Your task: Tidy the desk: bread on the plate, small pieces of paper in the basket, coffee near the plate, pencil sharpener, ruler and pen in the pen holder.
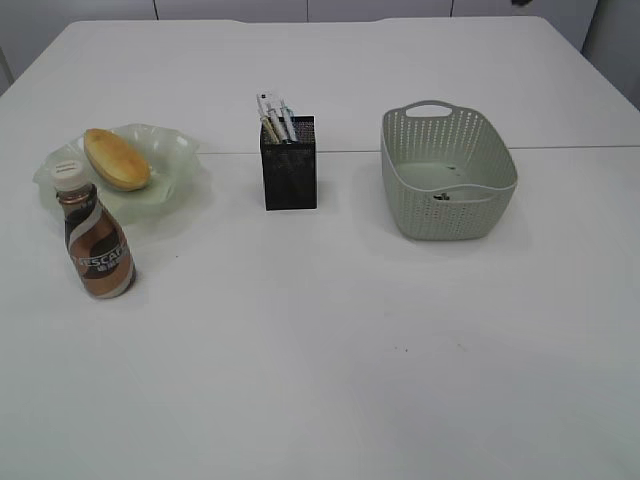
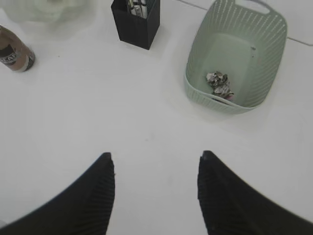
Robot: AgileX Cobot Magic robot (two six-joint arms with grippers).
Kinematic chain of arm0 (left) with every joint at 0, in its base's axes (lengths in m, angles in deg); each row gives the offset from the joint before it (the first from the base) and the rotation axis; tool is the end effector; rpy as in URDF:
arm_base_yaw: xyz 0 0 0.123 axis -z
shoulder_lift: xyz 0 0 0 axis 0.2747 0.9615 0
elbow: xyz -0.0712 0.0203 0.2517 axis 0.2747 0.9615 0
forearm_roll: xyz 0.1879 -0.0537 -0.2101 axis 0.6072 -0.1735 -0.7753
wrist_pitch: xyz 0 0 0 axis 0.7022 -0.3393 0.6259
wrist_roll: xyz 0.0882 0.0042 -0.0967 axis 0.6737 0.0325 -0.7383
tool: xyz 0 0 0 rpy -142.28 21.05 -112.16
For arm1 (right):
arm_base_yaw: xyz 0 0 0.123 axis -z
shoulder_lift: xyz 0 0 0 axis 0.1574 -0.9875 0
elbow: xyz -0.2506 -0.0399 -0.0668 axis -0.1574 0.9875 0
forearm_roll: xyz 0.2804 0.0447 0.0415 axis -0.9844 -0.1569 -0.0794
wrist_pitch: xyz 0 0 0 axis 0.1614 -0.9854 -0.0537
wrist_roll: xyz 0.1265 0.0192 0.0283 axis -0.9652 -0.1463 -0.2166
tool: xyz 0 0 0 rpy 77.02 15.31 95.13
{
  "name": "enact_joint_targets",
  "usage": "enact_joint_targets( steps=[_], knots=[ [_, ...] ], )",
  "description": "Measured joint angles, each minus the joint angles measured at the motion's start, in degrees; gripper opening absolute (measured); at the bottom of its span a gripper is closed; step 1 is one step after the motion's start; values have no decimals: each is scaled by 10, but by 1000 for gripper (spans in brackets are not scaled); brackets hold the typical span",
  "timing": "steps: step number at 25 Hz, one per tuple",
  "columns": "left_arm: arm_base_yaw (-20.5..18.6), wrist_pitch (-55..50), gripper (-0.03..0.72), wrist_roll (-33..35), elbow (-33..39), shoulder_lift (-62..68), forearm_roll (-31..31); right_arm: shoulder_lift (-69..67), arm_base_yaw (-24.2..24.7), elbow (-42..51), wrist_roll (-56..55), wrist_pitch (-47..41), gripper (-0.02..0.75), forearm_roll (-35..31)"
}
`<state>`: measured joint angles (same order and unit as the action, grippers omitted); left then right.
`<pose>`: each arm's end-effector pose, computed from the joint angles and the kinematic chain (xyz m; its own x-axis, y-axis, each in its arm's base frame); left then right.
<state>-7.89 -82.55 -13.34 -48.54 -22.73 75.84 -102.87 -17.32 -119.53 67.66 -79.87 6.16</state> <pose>0.1772 -0.0392 0.3453 -0.7676 0.0163 -0.6407 0.1379 0.9805 -0.1403 0.3025 0.1427 0.4051 -0.7105 -0.3030 -0.6351 -0.3837 0.9234 -0.0113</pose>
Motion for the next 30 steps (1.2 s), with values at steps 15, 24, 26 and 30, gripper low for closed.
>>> enact_joint_targets(
  steps=[15, 24, 26, 30],
  knots=[
    [0, -22, 479, 30, 0, 0, 47, 218, 0, 219, -10, -2, 406, 18],
    [0, -22, 452, 30, 0, 0, -30, 390, 0, 369, -10, 35, 405, 34],
    [0, -22, 445, 30, 0, 0, -41, 419, 0, 395, -10, 38, 405, 37],
    [0, -22, 440, 30, 0, -1, -46, 480, 0, 439, -7, 42, 405, 37]
  ],
)
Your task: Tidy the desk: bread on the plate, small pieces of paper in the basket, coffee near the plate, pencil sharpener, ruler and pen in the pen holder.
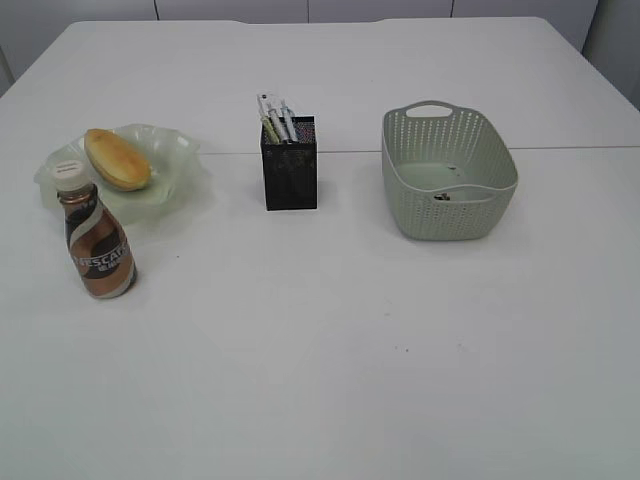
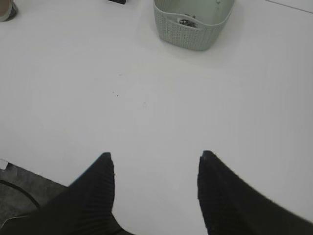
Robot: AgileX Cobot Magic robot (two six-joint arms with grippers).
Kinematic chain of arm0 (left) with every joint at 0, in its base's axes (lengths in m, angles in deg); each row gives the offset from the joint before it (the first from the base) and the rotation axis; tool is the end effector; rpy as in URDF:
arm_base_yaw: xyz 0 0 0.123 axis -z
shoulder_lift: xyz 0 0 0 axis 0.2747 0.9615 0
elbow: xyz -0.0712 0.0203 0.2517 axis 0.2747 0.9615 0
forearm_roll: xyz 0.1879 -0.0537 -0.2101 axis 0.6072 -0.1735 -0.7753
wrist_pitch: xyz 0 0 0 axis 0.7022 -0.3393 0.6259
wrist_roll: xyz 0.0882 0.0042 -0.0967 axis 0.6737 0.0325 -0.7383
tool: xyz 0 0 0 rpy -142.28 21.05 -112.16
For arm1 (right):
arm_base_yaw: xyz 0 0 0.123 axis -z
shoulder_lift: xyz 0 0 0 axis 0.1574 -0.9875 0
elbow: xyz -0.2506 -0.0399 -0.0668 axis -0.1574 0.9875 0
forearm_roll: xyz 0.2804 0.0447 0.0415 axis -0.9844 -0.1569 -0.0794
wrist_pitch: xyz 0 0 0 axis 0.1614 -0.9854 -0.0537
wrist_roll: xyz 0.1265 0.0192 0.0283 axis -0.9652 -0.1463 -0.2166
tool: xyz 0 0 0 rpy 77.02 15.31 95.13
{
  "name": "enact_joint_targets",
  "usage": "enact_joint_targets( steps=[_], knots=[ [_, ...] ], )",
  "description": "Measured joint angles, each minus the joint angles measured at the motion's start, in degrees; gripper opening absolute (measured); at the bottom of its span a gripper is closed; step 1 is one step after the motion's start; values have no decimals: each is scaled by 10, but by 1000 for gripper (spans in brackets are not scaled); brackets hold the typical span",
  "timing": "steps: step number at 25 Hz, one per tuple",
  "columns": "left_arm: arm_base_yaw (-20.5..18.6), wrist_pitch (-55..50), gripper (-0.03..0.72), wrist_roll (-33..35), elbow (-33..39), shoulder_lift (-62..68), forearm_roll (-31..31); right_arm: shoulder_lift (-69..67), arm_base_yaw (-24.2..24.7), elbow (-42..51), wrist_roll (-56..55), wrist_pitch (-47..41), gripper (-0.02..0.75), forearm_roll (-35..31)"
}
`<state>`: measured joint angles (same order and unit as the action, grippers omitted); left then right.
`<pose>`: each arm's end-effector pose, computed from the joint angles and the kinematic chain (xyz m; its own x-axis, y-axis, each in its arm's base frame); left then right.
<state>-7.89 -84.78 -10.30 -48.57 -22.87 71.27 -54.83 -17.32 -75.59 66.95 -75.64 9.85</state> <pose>0.1708 -0.0484 0.3441 -0.7859 0.0518 -0.6162 0.2044 0.9622 -0.1798 0.1375 0.0523 0.3438 -0.6121 -0.2721 -0.7424 -0.3522 0.9345 -0.0522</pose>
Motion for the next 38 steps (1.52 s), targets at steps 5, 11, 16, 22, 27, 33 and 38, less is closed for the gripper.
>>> enact_joint_targets(
  steps=[5, 11, 16, 22, 27, 33, 38],
  knots=[
    [0, 0, 438, 0, 0, -50, 5, 77, 0, 36, 17, 5, 378, 0],
    [0, -1, 424, 9, 8, -171, 9, 139, 0, 72, 20, 5, 372, -8],
    [0, -4, 424, 40, 67, -258, 9, 169, 0, 104, 23, 11, 372, -9],
    [0, -6, 424, 76, 150, -341, 0, 232, 0, 167, 26, 32, 370, -2],
    [0, 13, 424, 98, 205, -376, -1, 288, 0, 209, 27, 38, 370, -2],
    [0, 44, 424, 113, 257, -384, -1, 325, 0, 221, 27, 36, 370, -2],
    [0, 78, 424, 118, 274, -385, -1, 325, 0, 235, 26, 21, 370, 0]
  ],
)
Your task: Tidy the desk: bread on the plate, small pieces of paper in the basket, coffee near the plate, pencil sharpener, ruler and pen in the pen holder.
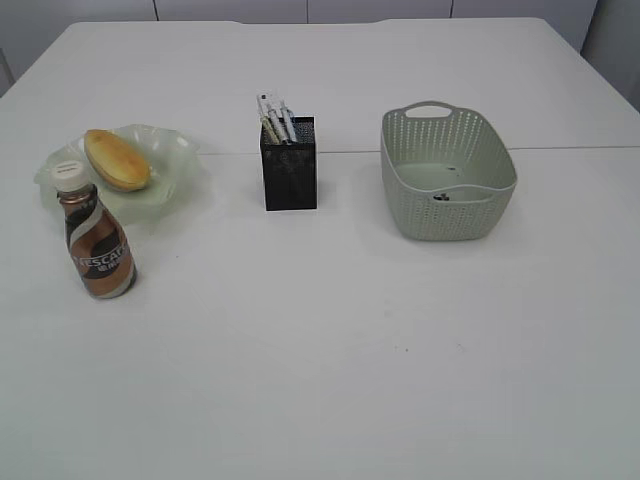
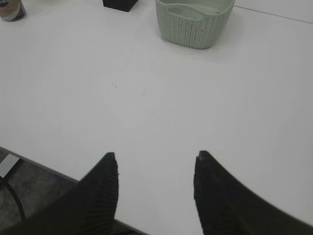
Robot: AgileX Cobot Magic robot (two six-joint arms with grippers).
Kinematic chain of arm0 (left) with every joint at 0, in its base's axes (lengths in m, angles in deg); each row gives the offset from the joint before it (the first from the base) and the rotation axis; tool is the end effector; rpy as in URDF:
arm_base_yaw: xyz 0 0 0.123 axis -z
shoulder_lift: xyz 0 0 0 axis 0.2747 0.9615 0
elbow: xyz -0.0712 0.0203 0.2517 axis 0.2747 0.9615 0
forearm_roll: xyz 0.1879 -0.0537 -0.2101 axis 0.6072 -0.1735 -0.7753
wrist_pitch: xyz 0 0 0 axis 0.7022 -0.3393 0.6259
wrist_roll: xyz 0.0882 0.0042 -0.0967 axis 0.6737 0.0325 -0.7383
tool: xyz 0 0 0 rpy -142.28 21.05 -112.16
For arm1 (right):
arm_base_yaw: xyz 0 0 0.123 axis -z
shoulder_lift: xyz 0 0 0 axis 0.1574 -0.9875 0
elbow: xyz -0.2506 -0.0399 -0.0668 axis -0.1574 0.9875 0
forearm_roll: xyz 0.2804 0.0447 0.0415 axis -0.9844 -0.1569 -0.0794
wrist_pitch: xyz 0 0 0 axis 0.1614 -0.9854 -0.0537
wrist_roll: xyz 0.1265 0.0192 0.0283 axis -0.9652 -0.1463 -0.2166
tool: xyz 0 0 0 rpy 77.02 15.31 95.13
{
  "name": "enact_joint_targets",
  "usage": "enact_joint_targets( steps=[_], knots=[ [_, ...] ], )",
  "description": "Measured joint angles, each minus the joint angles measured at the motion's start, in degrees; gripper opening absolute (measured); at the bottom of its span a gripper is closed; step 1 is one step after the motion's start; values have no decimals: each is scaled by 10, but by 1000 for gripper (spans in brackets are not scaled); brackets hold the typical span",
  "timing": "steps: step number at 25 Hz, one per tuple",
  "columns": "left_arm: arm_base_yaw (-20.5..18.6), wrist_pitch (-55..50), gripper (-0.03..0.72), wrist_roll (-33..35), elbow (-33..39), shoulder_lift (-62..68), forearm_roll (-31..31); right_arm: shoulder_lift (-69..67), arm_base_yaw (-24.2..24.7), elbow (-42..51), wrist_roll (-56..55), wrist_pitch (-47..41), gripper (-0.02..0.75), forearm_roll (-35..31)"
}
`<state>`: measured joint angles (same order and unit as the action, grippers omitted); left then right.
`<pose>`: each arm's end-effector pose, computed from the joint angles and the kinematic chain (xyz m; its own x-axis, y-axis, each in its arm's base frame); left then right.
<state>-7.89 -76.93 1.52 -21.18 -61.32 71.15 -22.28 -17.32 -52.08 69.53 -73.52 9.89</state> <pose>0.0824 -0.0348 0.2764 -0.4899 0.1892 -0.8510 0.3461 0.9382 0.0093 0.0754 0.0217 0.2673 -0.4543 -0.2486 -0.8555 -0.3685 0.9267 -0.0736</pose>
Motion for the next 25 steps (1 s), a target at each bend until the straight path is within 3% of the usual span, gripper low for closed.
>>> enact_joint_targets(
  steps=[13, 16, 22, 25],
  knots=[
    [-1, 3, 424, 1, 0, -1, 2, 0, 0, 0, 0, 0, 370, 0],
    [-19, 3, 424, 1, 0, -5, 2, 0, 15, 1, 0, 0, 369, 0],
    [-85, 3, 424, 1, 0, -5, 2, 0, 136, 1, 0, 0, 369, 0],
    [-95, 3, 423, 1, 0, -5, 2, 0, 202, 1, 0, 0, 370, 0]
  ],
)
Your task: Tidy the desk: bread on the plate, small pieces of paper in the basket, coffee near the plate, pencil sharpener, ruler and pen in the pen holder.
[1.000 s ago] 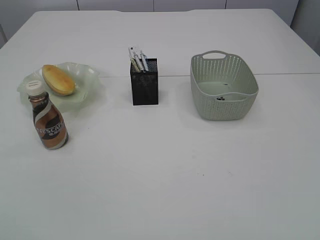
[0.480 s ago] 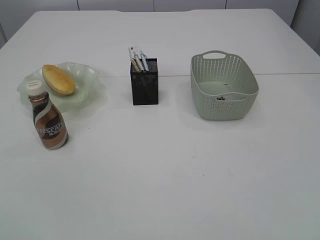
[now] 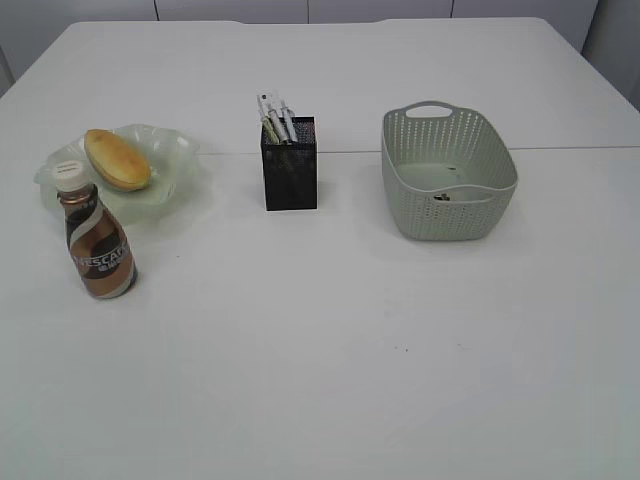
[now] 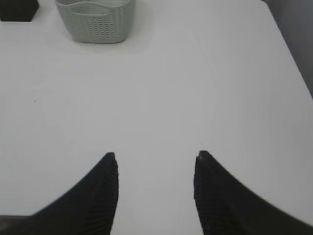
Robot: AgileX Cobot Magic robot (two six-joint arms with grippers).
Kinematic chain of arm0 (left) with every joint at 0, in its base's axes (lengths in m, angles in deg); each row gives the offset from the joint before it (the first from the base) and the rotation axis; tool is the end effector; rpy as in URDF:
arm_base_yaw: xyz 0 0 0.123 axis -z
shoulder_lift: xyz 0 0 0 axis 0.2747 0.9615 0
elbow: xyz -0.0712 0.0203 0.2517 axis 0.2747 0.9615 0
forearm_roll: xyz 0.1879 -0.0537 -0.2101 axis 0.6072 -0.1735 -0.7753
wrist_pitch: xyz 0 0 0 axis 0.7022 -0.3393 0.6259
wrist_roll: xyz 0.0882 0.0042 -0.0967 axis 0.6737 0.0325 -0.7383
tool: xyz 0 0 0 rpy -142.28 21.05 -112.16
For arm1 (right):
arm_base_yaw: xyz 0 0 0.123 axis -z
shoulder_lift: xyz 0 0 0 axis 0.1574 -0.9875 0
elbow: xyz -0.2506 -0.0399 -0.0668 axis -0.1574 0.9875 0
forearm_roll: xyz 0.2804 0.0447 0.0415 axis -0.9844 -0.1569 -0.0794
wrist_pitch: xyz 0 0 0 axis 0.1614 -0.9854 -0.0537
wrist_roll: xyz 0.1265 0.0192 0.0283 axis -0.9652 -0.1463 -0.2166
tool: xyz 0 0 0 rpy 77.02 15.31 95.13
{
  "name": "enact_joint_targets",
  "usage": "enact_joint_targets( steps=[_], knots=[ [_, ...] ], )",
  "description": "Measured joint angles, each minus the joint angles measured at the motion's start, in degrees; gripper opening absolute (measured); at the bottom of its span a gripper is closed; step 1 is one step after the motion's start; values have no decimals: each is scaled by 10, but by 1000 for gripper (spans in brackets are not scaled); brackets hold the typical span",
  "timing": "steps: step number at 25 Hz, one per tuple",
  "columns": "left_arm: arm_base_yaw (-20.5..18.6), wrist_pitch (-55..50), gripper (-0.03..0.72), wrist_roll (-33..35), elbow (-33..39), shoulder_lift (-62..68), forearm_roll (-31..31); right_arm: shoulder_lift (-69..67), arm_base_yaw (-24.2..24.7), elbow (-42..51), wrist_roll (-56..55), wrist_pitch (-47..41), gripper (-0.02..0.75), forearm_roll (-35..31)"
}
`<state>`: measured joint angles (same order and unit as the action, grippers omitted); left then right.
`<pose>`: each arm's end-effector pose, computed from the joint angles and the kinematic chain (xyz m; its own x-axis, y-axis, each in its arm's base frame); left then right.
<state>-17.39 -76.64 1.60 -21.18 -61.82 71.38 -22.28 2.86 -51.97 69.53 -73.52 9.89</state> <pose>0.0861 -0.0203 0.2776 -0.5029 0.1083 -0.8575 0.1841 0.9828 0.0162 0.0785 -0.0056 0.2666 -0.5138 -0.0768 -0.8545 -0.0264 0.9969 -0.0737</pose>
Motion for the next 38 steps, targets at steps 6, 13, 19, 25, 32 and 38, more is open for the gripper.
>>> enact_joint_targets(
  steps=[6, 13, 19, 25, 32, 38],
  knots=[
    [0, 0, 419, 0, 0, 0, 0, 0, 25, 0, 0, 0, 369, 0],
    [0, 1, 414, 0, 0, -3, -10, 0, 25, 0, 0, 0, 369, -23],
    [0, 2, 413, 0, 1, -26, -16, 0, 25, 0, 0, 0, 368, -35],
    [0, 3, 413, 0, 3, -26, -17, 0, 25, 0, -1, 0, 368, -35],
    [0, 3, 395, 0, 3, -26, -17, 0, 25, 0, -1, 0, 368, -35],
    [0, 3, 372, 0, 3, -26, -17, 0, 25, 0, -1, 0, 367, -35]
  ],
)
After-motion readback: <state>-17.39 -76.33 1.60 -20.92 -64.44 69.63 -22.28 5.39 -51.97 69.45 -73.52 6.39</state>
